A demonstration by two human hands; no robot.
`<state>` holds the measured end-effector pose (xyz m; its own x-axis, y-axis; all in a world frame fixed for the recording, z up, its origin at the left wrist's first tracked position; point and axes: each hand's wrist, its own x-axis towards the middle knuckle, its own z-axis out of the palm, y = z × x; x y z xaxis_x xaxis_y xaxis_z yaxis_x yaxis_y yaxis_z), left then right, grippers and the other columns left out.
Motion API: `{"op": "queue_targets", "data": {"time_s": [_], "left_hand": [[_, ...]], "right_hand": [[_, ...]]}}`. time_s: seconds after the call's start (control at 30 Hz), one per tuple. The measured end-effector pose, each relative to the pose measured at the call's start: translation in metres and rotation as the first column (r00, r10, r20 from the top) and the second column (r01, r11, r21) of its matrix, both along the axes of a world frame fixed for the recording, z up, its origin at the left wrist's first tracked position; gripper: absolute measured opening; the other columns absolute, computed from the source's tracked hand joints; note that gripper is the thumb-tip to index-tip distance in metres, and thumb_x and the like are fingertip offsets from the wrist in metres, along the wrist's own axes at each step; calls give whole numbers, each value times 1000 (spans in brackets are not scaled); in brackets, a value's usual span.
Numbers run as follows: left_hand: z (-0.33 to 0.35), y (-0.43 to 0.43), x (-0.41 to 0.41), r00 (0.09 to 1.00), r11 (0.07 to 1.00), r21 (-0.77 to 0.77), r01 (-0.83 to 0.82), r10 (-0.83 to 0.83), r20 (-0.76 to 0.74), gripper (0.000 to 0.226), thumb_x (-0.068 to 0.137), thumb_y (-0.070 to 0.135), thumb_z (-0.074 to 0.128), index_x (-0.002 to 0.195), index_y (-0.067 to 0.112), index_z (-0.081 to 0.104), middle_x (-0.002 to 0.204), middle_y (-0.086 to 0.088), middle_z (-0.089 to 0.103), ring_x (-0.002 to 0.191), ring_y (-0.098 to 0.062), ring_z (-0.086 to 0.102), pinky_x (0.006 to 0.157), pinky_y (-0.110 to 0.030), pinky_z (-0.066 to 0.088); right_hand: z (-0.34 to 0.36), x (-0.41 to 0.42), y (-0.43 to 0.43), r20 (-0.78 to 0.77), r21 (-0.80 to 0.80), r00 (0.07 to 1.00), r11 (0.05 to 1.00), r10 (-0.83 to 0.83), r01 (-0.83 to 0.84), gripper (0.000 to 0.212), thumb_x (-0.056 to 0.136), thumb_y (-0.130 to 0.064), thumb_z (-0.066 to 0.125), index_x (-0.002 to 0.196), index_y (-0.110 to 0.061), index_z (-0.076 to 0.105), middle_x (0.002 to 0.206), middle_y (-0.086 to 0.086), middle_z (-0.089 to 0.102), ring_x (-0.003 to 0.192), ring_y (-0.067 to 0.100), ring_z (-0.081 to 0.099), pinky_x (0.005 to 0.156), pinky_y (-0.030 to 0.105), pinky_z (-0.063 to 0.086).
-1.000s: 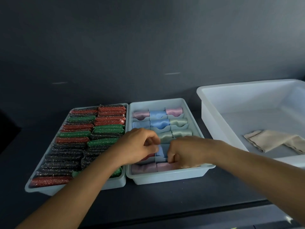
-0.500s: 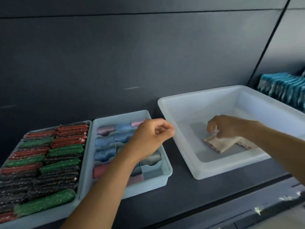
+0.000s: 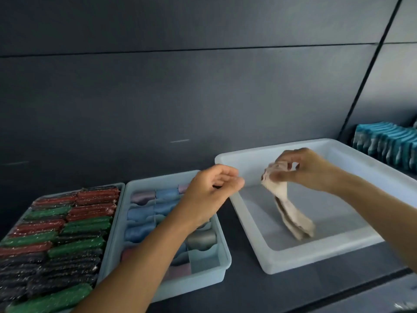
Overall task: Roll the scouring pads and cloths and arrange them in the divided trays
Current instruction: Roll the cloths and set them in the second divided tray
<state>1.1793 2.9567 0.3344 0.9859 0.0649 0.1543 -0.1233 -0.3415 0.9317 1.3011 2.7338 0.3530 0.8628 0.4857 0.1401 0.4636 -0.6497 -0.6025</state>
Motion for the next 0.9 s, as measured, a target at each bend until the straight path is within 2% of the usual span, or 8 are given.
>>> {"op": "queue_targets", "data": {"time_s": [0.13,0.2,0.33,0.5,0.63,0.7,0.83,0.9], "left_hand": [[17,-12,5,990,971,-191,141,-138,28,50,88,27,71,133,15,53,128,5,63,118,0,58,104,-22,44],[30,-17,6,980,944,-266,196,-179,85,57,83,29,69,135,13,50,130,4,63,119,-2,58,103,-20,44],[56,-19,7,975,920,-346,184,-125,186,37,92,18,64,127,11,56,123,-1,68,114,-7,63,97,-17,48],[68,-10,2,974,884,-438,166,-76,215,21,95,20,58,111,9,67,112,-7,73,106,-15,68,78,-12,51],[61,1,-6,977,860,-478,179,-101,186,35,87,27,62,115,7,67,112,-9,73,105,-23,69,88,-26,54],[55,6,-11,982,852,-493,175,-115,149,35,86,28,65,114,7,67,109,-10,73,95,-21,69,70,-19,54],[41,14,-19,978,810,-547,210,-177,113,52,86,44,60,122,7,63,123,-14,68,118,-29,62,102,-44,49],[40,14,-24,976,774,-600,203,-210,58,70,84,64,47,127,10,61,125,-12,67,120,-27,61,106,-44,45]], "right_hand": [[59,-24,24,37,430,994,896,106,-112,19,80,-13,76,75,1,64,76,16,62,75,14,55,75,33,45],[85,-37,39,101,538,986,827,129,-164,19,82,-8,73,69,-2,60,75,10,60,75,15,56,72,29,48],[121,-49,68,182,608,974,762,137,-221,31,81,-10,73,86,16,56,79,11,56,71,15,53,62,26,43],[142,-60,91,197,644,974,734,114,-216,20,84,-12,71,79,4,60,68,5,57,60,12,53,53,24,41],[149,-63,98,188,667,979,723,74,-183,25,86,-13,69,69,-12,51,54,-6,50,44,5,47,41,19,36],[150,-62,101,181,669,983,728,37,-151,24,87,-14,69,71,-13,50,51,-7,50,41,5,47,38,19,36],[149,-60,103,140,724,990,682,3,-104,21,87,-11,67,74,-14,51,56,-1,52,42,13,49,37,22,37],[148,-59,104,69,773,996,628,55,-88,19,88,-11,66,77,-14,51,62,1,55,50,16,53,41,23,40]]}}
